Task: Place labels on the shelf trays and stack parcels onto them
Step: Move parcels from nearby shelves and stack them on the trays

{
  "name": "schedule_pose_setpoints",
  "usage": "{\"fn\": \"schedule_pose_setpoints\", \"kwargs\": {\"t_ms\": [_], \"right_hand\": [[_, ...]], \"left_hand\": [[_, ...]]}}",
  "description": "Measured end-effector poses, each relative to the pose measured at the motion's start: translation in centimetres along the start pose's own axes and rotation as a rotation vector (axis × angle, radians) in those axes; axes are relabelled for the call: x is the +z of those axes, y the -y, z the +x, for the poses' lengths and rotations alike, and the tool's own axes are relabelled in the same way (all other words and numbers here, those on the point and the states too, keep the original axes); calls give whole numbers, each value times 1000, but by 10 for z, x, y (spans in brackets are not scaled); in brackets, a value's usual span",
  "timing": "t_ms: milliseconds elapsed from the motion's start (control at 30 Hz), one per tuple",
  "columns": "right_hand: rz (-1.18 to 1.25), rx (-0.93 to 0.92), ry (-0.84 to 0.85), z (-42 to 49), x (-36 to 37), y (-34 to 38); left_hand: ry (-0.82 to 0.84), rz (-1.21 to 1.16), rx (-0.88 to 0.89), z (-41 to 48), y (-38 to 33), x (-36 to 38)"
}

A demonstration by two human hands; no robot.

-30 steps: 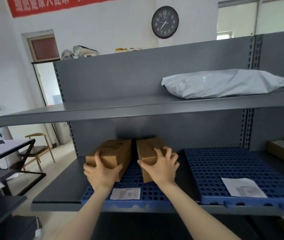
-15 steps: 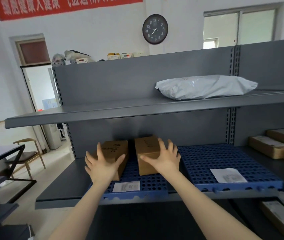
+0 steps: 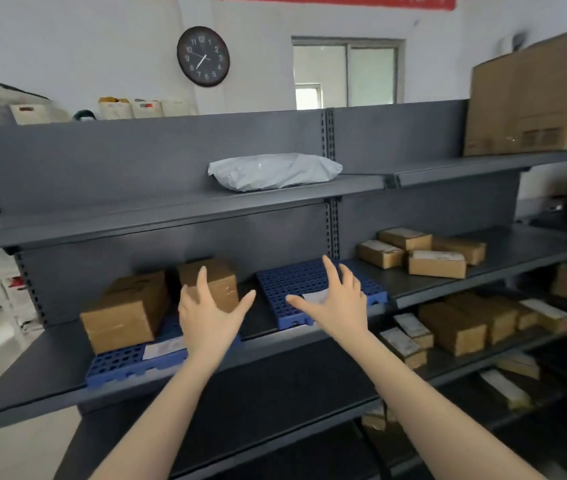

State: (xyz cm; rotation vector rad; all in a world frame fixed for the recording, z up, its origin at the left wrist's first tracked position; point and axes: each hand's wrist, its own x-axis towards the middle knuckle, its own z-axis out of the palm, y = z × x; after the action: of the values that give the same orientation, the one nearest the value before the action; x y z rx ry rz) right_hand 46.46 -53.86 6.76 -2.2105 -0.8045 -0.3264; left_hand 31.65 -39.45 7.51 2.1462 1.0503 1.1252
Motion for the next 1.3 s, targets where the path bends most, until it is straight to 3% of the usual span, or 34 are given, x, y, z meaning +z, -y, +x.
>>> {"fn": "schedule_pose_setpoints", "kwargs": {"t_ms": [367, 800, 1067, 1300], "right_hand": [[-56, 157, -218, -32, -162, -149], [-86, 323, -240, -48, -334, -415], [-74, 359, -227, -29, -384, -504], [-13, 323, -167, 15, -382, -558]], "left_hand": [[179, -114, 224, -90, -160, 110], [335, -311, 226, -247, -356, 317], [369, -251, 182, -282, -412, 399], [357, -257, 103, -284, -426, 463]]}}
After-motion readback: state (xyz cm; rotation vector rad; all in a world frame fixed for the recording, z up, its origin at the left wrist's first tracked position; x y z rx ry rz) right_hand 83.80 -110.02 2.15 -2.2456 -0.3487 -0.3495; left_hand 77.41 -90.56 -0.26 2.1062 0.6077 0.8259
